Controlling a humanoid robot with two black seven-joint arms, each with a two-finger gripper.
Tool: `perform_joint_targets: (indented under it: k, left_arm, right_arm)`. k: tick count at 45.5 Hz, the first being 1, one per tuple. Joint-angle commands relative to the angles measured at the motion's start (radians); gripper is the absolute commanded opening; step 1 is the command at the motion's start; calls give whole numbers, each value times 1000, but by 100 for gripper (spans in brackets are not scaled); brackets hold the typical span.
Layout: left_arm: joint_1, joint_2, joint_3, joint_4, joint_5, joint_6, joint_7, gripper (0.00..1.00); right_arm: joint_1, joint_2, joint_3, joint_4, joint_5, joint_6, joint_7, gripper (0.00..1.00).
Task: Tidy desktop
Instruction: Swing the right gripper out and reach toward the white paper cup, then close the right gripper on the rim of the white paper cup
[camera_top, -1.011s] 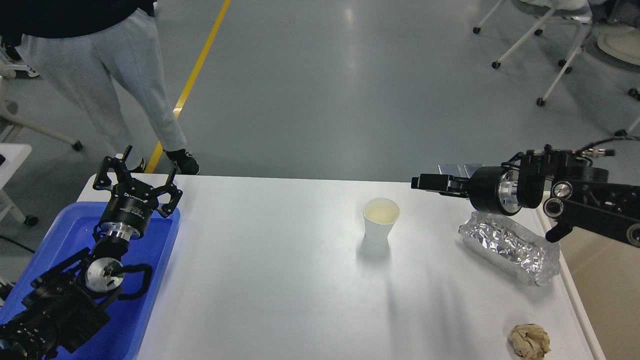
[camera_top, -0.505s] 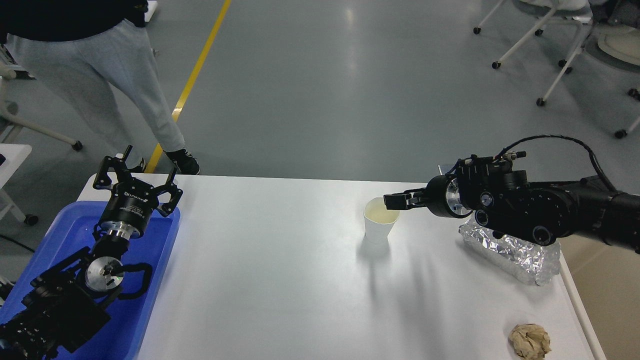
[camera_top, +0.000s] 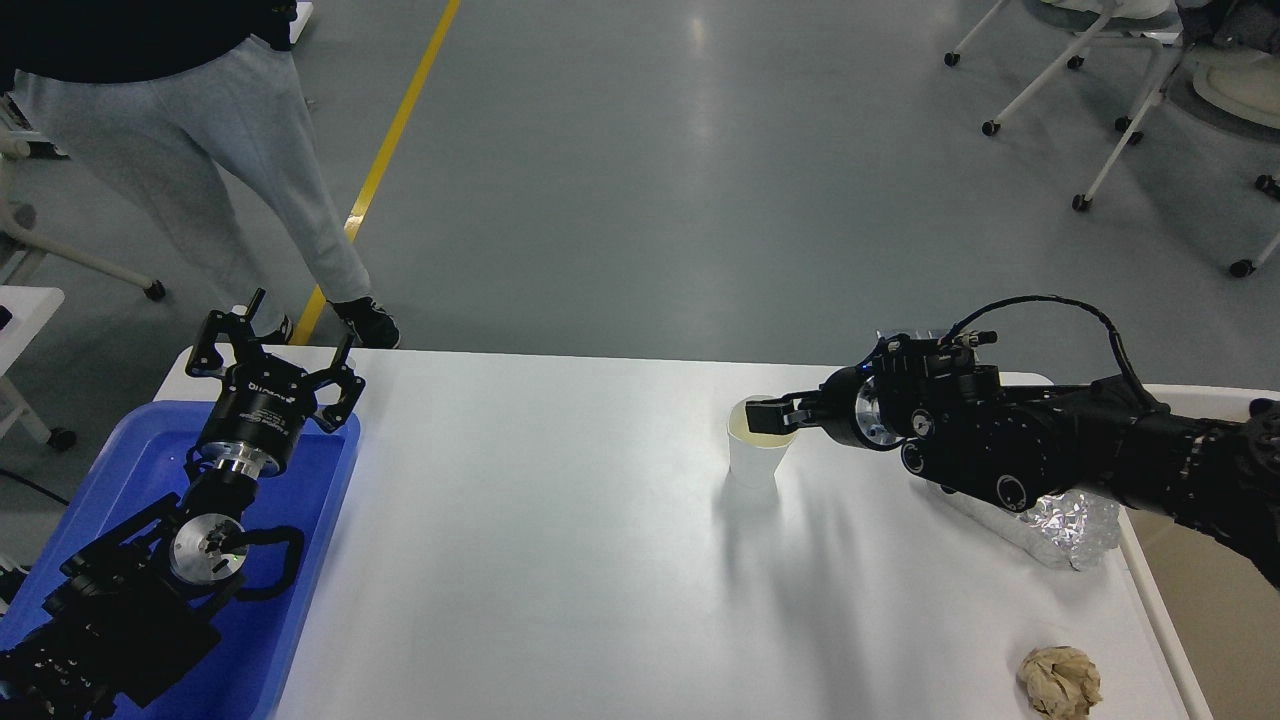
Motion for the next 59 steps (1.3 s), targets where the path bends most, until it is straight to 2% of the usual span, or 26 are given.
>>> perform_joint_targets:
  k: [1,19,24,27,30,38,42,59]
  left_arm:
    - [0,-1,0,0,0,0,0,100]
    - [0,0,0,0,0,0,0,100]
    - [0,0,0,0,0,0,0,100]
    - [0,0,0,0,0,0,0,100]
    - [0,0,0,0,0,0,0,100]
    - [0,0,0,0,0,0,0,100]
    - [0,-1,0,0,0,0,2,100]
    - [0,0,0,0,0,0,0,100]
  right_arm:
    - [-51,49,-26,-88,-7,-8,5,100]
    - [-69,69,-56,-126,-7,-49,9,95]
    - [-69,69,-58,-126,-7,-48,12,77]
    - [-71,71,-58,-125,-7,-44,18,55]
    - [-71,74,-61,-126,-7,-44,21,44]
    - [-66,75,-69,-126,-7,-49,28,6]
    - [-66,77,-69,-134,-7,-52,28,0]
    - [-58,84,-53,-122,30,-35,30,0]
